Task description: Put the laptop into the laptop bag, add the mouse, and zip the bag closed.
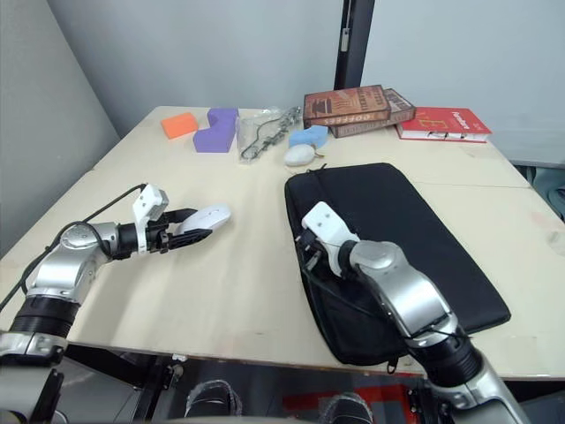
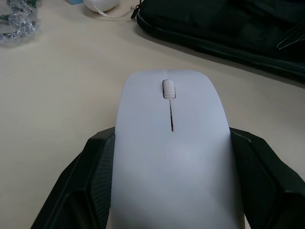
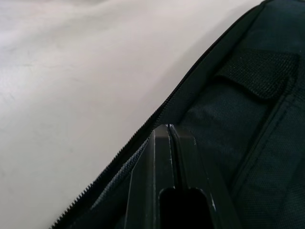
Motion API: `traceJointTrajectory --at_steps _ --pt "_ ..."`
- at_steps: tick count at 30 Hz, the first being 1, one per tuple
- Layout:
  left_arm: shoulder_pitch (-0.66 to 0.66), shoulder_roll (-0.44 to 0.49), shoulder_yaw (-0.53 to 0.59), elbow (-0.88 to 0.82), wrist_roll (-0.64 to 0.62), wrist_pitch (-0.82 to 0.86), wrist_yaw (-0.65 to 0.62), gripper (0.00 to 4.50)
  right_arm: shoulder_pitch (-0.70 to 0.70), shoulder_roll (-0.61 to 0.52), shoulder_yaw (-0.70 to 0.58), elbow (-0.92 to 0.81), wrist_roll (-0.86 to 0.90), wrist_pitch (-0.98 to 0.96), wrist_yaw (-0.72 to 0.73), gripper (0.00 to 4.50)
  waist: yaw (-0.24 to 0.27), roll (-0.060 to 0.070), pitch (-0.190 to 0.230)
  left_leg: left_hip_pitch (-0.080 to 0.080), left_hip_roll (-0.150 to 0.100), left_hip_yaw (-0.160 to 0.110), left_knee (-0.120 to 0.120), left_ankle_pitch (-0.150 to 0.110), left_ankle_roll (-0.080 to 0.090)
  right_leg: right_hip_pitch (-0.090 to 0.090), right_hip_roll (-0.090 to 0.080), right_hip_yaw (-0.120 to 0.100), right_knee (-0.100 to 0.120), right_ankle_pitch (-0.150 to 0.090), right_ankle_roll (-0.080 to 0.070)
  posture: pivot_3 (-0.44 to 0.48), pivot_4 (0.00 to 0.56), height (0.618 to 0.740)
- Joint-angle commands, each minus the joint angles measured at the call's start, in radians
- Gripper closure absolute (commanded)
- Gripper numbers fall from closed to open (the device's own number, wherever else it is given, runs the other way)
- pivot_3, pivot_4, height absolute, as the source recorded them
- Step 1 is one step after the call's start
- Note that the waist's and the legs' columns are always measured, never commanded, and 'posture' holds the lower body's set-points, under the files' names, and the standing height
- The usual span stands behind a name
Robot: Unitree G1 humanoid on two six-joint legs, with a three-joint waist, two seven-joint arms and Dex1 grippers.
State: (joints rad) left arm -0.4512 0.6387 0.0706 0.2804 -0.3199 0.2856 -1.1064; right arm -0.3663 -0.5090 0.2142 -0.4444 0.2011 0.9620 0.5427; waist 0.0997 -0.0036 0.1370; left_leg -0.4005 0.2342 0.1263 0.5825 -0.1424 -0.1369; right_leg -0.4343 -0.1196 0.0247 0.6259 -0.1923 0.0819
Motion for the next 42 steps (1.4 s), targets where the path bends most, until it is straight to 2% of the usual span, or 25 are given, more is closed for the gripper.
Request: traceJointTrajectory --at_steps 1,3,4,9,13,25,29,30,39,42 --pt "-0.012 -0.004 0.009 -0.012 -0.012 -0.018 0.000 1.65 -0.013 -0.007 -0.026 -0.070 0.031 -0.021 0.023 4.47 -0.002 0.000 0.000 0.000 0.000 0.000 0.000 0.000 0.000 0.000 0.000 0.000 0.000 0.000 0.000 0.000 0.150 0.734" --pt "-0.015 -0.005 0.008 -0.008 -0.010 -0.020 0.001 1.65 -0.015 -0.011 -0.016 -0.073 0.023 -0.039 0.021 4.47 -0.005 0.000 0.000 0.000 0.000 0.000 0.000 0.000 0.000 0.000 0.000 0.000 0.000 0.000 0.000 0.000 0.150 0.734" --pt "-0.015 -0.006 0.008 -0.008 -0.011 -0.020 0.000 1.65 -0.016 -0.006 -0.010 -0.076 0.023 -0.045 0.018 3.92 -0.006 0.000 0.000 0.000 0.000 0.000 0.000 0.000 0.000 0.000 0.000 0.000 0.000 0.000 0.000 0.000 0.150 0.734" --pt "-0.005 -0.006 0.011 -0.027 -0.018 -0.007 0.005 1.65 -0.037 -0.004 0.053 -0.082 -0.021 -0.076 -0.004 2.36 -0.007 0.000 0.000 0.000 0.000 0.000 0.000 0.000 0.000 0.000 0.000 0.000 0.000 0.000 0.000 0.000 0.150 0.734" --pt "0.021 -0.004 0.016 -0.055 -0.025 0.015 0.016 1.65 -0.077 -0.027 0.208 -0.035 -0.168 -0.097 -0.061 1.00 -0.009 0.000 0.000 0.000 0.000 0.000 0.000 0.000 0.000 0.000 0.000 0.000 0.000 0.000 0.000 0.000 0.150 0.734" --pt "0.058 0.013 0.022 -0.100 -0.038 0.036 0.028 1.65 -0.096 -0.060 0.316 -0.053 -0.336 -0.043 -0.082 1.00 -0.008 0.000 0.000 0.000 0.000 0.000 -0.001 0.000 -0.001 0.000 0.000 0.000 0.000 0.000 0.001 0.000 0.150 0.734" --pt "0.059 0.019 0.024 -0.097 -0.041 0.034 0.027 1.65 -0.079 -0.056 0.311 -0.052 -0.355 -0.043 -0.083 1.00 -0.008 0.000 0.000 0.000 0.000 0.000 -0.001 0.000 -0.001 0.000 0.000 0.000 0.000 0.000 0.001 0.000 0.150 0.734" --pt "0.059 0.020 0.024 -0.096 -0.041 0.034 0.028 1.65 -0.075 -0.053 0.305 -0.051 -0.357 -0.044 -0.085 1.53 -0.008 0.000 0.000 0.000 0.000 0.000 -0.001 0.000 -0.001 0.000 0.000 0.000 0.000 0.000 0.001 0.000 0.150 0.734" --pt "0.054 0.012 0.017 -0.105 -0.048 0.041 0.031 1.65 -0.005 -0.001 0.211 -0.053 -0.323 -0.016 -0.082 4.47 -0.005 0.000 0.000 0.000 0.000 0.000 0.000 0.000 -0.001 0.000 0.000 0.000 0.000 0.000 0.001 0.000 0.150 0.734" --pt "0.056 0.013 0.017 -0.104 -0.049 0.041 0.028 1.65 0.007 -0.005 0.187 -0.055 -0.320 -0.020 -0.077 4.47 -0.004 0.000 0.000 0.000 0.000 0.000 0.000 0.000 -0.001 0.000 0.000 0.000 0.000 0.000 0.001 0.000 0.150 0.734"
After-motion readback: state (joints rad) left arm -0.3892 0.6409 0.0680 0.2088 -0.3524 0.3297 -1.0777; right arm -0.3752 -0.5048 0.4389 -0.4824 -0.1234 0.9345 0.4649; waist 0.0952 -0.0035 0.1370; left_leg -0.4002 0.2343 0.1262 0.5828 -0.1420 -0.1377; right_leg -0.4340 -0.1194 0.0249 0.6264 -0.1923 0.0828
